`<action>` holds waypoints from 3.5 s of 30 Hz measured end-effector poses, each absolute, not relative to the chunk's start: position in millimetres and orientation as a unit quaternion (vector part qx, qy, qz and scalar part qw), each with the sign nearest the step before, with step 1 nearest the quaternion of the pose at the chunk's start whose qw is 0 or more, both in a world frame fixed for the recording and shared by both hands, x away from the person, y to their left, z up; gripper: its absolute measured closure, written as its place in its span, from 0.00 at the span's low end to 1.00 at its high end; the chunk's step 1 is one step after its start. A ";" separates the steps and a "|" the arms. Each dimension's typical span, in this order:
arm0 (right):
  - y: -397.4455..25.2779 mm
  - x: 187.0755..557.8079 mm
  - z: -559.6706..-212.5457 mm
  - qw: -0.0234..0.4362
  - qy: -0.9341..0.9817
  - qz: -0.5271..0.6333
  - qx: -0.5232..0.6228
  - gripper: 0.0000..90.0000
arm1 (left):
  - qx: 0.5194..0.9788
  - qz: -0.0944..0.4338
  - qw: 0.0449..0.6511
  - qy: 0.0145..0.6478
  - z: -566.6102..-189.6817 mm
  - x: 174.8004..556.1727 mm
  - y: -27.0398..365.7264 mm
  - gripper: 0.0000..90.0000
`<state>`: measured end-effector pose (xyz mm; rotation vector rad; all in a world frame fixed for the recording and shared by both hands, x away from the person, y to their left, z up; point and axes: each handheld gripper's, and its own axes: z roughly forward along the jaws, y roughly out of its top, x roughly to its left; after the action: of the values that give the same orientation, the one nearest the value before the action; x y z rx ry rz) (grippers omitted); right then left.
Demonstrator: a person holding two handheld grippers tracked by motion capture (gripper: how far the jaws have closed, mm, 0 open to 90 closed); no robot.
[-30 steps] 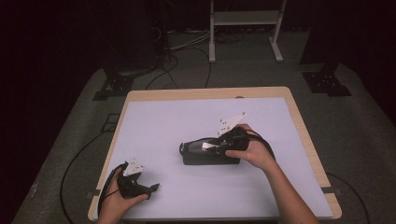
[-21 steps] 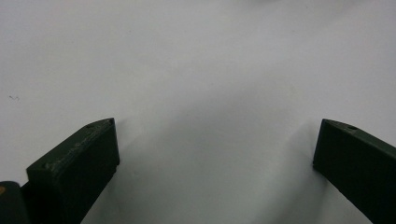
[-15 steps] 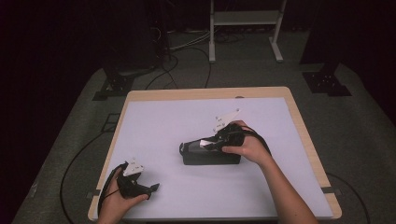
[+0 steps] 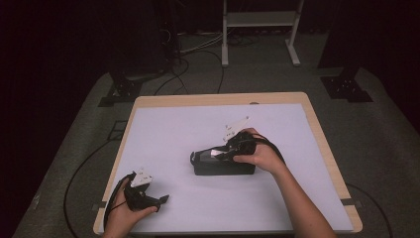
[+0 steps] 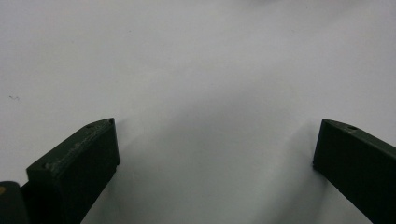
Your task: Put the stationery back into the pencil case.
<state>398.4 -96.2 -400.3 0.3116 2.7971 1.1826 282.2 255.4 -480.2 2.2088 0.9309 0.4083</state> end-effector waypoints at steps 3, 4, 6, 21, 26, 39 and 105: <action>-95.1 399.6 -402.9 0.047 0.918 0.382 0.100 0.78 | 0.852 0.157 0.348 0.359 -480.2 282.2 255.4 0.00; -94.9 399.9 -403.4 0.046 0.918 0.381 0.100 0.78 | 0.852 0.157 0.348 0.359 -480.2 282.2 255.4 0.00; -94.6 400.2 -404.2 0.046 0.918 0.380 0.100 0.78 | 0.852 0.157 0.348 0.359 -480.2 282.2 255.4 0.00; -91.3 399.4 -408.6 0.048 0.924 0.369 0.089 0.74 | 0.852 0.157 0.348 0.359 -480.2 282.2 255.5 0.00; -93.0 397.9 -406.2 0.048 0.922 0.372 0.097 0.73 | 0.852 0.157 0.347 0.359 -480.1 282.2 255.5 0.00; -110.0 391.6 -395.3 0.049 0.902 0.408 0.133 0.65 | 0.851 0.157 0.348 0.359 -480.1 282.3 255.3 0.00; -247.5 312.4 -432.6 0.133 0.833 0.427 0.325 0.23 | 0.851 0.159 0.349 0.359 -480.3 281.7 255.0 0.00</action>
<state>312.4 -247.5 -432.6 0.9436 2.4162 1.2374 281.7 255.0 -480.3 2.2055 0.9314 0.4131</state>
